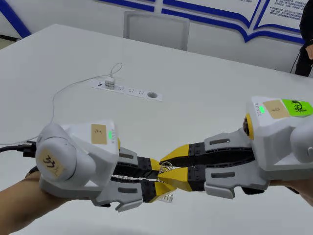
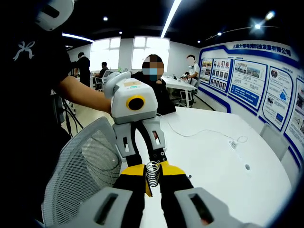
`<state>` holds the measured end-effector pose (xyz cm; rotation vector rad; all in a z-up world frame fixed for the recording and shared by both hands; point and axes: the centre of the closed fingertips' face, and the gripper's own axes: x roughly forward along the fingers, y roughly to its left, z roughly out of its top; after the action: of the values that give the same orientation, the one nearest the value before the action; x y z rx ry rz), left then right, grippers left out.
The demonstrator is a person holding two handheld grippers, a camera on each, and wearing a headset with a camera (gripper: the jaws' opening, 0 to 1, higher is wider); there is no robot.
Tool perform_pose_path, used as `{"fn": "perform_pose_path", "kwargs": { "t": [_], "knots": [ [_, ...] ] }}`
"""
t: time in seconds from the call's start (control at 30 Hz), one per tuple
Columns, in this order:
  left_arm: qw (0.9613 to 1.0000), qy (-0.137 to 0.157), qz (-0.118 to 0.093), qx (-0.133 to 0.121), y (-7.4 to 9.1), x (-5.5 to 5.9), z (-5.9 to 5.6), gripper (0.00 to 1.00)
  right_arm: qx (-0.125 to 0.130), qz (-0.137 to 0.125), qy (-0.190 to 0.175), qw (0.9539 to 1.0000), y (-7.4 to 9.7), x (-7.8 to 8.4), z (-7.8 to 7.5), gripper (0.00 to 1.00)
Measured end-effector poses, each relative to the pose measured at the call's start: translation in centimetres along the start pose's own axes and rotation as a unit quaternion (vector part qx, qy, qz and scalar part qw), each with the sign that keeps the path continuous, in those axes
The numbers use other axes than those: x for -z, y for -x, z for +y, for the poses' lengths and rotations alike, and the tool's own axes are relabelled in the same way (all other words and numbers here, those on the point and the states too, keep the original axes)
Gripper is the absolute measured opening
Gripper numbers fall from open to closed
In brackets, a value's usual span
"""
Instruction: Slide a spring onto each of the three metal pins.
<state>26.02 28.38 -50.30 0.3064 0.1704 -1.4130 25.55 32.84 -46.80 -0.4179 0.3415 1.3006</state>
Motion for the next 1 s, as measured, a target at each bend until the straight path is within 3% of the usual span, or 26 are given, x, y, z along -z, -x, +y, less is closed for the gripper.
{"fn": "perform_pose_path", "kwargs": {
  "t": [0.13,0.2,0.27,0.37,0.47,0.6,0.7,1.0],
  "knots": [
    [1.0000,0.003,0.004,-0.001,0.0,0.3,0.0,0.11,0.003,0.003,0.000,1.0000,-0.1,0.2,0.0,0.11],
    [0.9995,0.032,-0.009,0.004,0.2,0.1,-0.1,0.11,0.003,-0.003,-0.003,1.0000,-0.1,0.0,0.1,0.10],
    [0.9996,0.026,-0.012,-0.005,0.6,0.1,0.2,0.12,0.008,-0.007,-0.006,0.9999,0.0,-0.1,-0.1,0.10],
    [0.9997,0.023,0.003,-0.009,0.8,0.7,0.4,0.14,0.015,-0.013,-0.011,0.9998,0.3,-0.3,-0.5,0.10],
    [0.9996,0.015,0.013,-0.022,1.1,1.3,0.8,0.23,0.021,-0.021,-0.017,0.9994,0.6,-0.5,-0.9,0.10],
    [0.9986,0.017,0.001,-0.049,1.5,1.1,1.7,0.48,0.034,-0.022,-0.021,0.9990,0.9,-0.4,-1.6,0.10],
    [0.9975,0.021,0.008,-0.067,1.9,1.6,2.4,0.60,0.052,-0.016,-0.022,0.9983,1.2,0.4,-2.5,0.10],
    [0.9930,0.040,0.012,-0.111,3.6,2.4,4.3,0.80,0.112,-0.007,-0.071,0.9911,2.7,3.3,-5.8,0.10]
  ]
}}
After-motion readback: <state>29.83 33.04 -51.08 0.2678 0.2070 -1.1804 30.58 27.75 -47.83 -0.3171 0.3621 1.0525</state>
